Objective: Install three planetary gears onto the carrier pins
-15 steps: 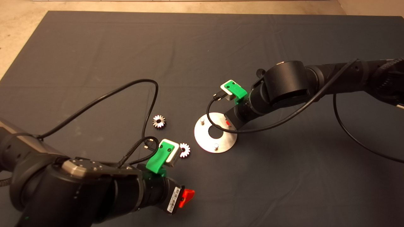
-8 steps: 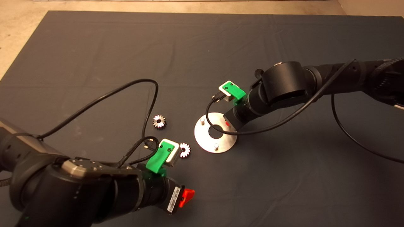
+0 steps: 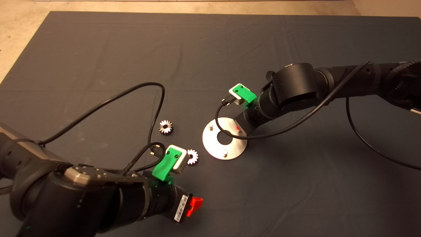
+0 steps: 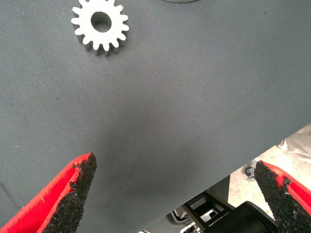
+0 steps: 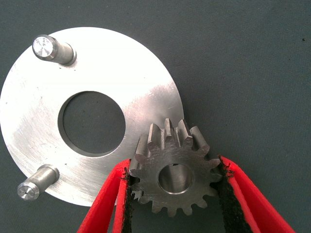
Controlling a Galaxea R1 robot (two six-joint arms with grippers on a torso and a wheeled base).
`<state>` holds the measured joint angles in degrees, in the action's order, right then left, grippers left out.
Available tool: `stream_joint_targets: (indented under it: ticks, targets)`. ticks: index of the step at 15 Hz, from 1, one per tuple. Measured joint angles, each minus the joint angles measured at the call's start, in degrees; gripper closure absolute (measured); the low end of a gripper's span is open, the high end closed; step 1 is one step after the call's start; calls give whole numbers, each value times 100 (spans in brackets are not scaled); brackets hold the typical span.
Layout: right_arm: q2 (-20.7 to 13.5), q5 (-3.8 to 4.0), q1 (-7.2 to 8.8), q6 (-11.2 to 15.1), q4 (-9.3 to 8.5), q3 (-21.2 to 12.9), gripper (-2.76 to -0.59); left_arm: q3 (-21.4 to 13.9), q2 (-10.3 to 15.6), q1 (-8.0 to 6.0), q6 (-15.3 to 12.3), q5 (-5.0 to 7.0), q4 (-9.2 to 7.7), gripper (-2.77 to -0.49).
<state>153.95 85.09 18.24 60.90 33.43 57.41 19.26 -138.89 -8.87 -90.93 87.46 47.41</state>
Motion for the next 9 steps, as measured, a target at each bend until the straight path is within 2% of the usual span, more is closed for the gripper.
stream_joint_targets:
  ticks: [9]
  targets:
    - [51, 5, -61, -2, -5, 80, -99, 0, 0, 0, -1, 0, 7, -233]
